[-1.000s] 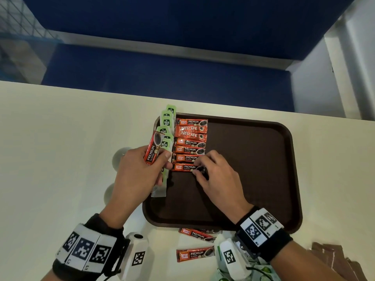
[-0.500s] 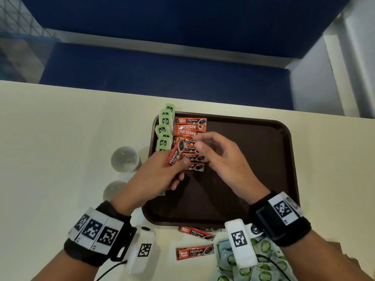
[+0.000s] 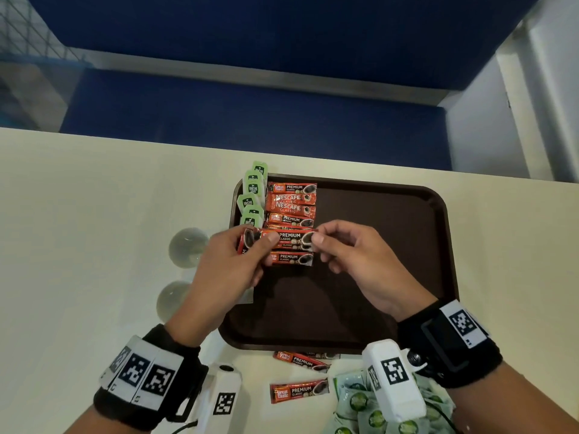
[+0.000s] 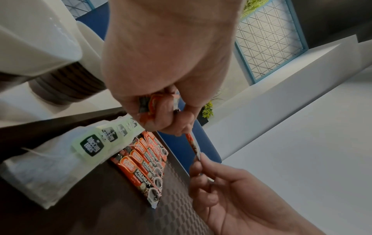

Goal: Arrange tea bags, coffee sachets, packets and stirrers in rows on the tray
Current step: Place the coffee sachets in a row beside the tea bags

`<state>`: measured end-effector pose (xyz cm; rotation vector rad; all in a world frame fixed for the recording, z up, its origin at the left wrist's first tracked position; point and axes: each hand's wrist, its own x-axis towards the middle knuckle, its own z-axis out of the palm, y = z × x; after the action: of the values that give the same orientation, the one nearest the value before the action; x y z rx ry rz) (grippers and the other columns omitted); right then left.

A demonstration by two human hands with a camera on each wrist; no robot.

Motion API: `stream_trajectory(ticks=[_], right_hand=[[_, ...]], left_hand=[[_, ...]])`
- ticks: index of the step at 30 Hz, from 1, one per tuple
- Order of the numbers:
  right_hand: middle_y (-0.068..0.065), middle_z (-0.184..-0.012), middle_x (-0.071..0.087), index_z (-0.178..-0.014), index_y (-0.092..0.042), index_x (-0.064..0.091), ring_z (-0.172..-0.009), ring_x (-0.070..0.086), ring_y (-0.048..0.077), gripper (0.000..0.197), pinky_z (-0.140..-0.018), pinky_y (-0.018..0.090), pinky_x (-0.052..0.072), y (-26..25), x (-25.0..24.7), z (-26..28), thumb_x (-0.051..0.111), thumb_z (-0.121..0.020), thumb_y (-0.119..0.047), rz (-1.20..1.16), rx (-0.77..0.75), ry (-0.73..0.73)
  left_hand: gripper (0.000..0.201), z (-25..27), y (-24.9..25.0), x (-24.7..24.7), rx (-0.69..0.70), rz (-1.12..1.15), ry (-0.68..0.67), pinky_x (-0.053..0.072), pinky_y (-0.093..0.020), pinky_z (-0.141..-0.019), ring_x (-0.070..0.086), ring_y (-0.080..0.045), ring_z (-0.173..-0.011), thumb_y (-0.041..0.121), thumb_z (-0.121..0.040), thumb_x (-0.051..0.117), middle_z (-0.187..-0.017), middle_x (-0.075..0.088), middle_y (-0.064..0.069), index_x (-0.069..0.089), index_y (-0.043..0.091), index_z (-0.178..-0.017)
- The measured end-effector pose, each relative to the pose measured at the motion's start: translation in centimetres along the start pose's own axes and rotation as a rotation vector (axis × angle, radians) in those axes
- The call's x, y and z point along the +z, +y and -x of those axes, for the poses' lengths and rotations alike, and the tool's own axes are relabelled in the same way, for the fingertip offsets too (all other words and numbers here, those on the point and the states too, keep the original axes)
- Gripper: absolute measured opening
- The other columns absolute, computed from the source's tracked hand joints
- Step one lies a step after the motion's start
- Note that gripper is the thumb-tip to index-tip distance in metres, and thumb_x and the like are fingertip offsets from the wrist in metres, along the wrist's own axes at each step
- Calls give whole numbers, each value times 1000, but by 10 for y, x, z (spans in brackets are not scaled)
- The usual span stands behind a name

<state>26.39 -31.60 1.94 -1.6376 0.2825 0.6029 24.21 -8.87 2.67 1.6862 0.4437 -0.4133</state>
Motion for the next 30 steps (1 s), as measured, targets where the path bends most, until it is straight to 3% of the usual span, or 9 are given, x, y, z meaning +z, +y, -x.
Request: stream_trajectory(ticks=[4, 7, 10, 14, 18, 21, 23, 27, 30], right_hand=[[10, -102, 76, -112, -6, 74, -90, 67, 12, 17, -72, 27, 52, 6, -1, 1, 67, -104, -20, -67, 14, 36], [1, -96, 78, -106, -12, 76, -86, 68, 11, 13, -72, 28, 51, 9, -2, -1, 69, -104, -22, 28, 20, 41], [-3, -94, 80, -97, -22, 78, -83, 64, 8, 12, -76, 28, 46, 19, -1, 0, 70, -103, -29, 187, 81, 25], [-7, -86, 75, -96, -20, 79, -83, 59, 8, 18, -78, 28, 42, 34, 3, 6, 68, -104, -32, 180, 207, 9], [-9, -87, 75, -89, -20, 77, -87, 66, 3, 22, -74, 20, 43, 42, 14, 9, 68, -104, -34, 283, 186, 97], [-11, -68, 70, -83, -24, 77, -68, 63, -3, 20, -61, 14, 44, 45, 21, 7, 74, -99, -37, 414, 112, 147], [-12, -64, 68, -81, -27, 75, -64, 63, -2, 20, -60, 18, 47, 48, 23, 6, 76, -97, -40, 524, 68, 172], [-18, -71, 70, -83, -33, 70, -72, 66, 5, 20, -72, 39, 60, 53, 23, 4, 77, -94, -47, 632, 49, 203], [-17, -74, 68, -91, -35, 64, -69, 64, 6, 17, -69, 41, 59, 51, 22, 6, 79, -93, -43, 668, -2, 220]], left_hand=[[19, 0, 2, 2, -49, -41, -88, 43, -16, -47, 54, -4, -48, 40, -102, 71, -80, 78, -5, 74, 21, -105], [20, -4, -1, 0, -9, -124, -30, 43, -17, -51, 54, -1, -47, 39, -103, 70, -79, 79, 0, 75, 20, -101], [15, -6, -4, -2, 64, -367, 47, 45, -21, -63, 66, -1, -66, 38, -104, 68, -78, 76, 6, 73, 24, -102], [9, -6, -11, -8, 131, -478, 154, 42, -17, -61, 67, -4, -80, 35, -101, 72, -86, 69, 14, 71, 26, -102], [11, -2, -22, 0, 259, -646, 60, 52, -21, -71, 64, -3, -83, 33, -94, 82, -90, 67, 15, 72, 29, -93], [21, 1, -33, 12, 335, -823, -55, 60, -33, -84, 66, -9, -98, 35, -92, 83, -111, 65, 12, 77, 29, -110], [28, 1, -39, 18, 352, -925, -106, 61, -36, -88, 67, -12, -107, 36, -95, 80, -124, 62, 12, 75, 31, -122], [30, -2, -41, 23, 361, -1024, -127, 61, -37, -84, 70, -15, -105, 35, -98, 76, -126, 61, 13, 72, 34, -128], [28, -4, -41, 24, 355, -1037, -126, 61, -37, -84, 70, -16, -106, 33, -98, 75, -126, 63, 13, 73, 33, -126]])
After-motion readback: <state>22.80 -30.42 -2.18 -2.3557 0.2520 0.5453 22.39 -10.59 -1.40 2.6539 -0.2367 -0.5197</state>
